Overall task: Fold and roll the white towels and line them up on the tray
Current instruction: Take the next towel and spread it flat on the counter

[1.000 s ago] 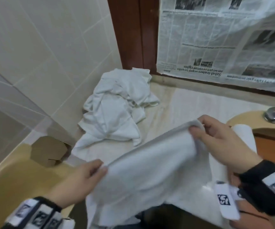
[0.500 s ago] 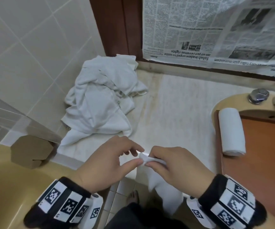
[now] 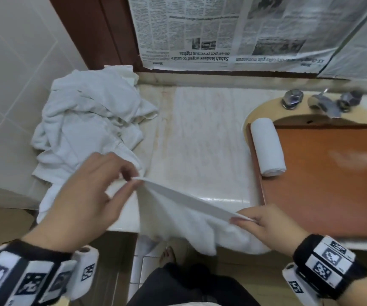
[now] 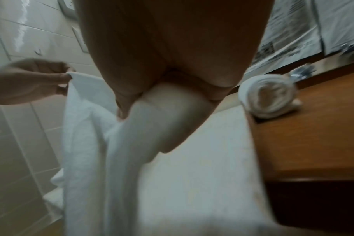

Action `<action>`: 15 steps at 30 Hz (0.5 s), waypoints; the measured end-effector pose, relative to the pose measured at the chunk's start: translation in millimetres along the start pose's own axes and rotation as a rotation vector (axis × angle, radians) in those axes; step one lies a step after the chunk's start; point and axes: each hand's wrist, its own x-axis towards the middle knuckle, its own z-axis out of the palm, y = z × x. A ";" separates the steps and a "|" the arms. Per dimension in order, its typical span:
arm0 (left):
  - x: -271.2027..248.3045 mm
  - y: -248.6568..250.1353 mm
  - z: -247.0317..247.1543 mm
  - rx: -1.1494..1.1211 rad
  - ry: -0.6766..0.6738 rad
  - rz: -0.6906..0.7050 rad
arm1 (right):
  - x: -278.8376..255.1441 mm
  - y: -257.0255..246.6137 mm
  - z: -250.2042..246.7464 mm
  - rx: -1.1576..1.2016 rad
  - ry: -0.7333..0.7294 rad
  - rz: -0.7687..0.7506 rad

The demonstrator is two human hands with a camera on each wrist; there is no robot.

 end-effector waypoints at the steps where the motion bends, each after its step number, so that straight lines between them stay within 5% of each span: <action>1: -1.6 -8.8 -2.6 0.013 0.039 -0.034 | -6.6 8.2 -4.7 -0.025 0.008 0.029; 5: -14.1 -38.9 6.2 -0.005 0.028 -0.241 | -28.5 4.1 -28.6 -0.102 0.075 -0.003; 9: -29.6 -56.8 35.0 -0.053 -0.134 -0.399 | -42.6 -20.1 -36.0 -0.163 0.146 -0.067; 15: -21.9 -66.0 60.0 0.061 -0.310 -0.451 | -23.6 -8.4 -42.9 -0.382 -0.086 0.001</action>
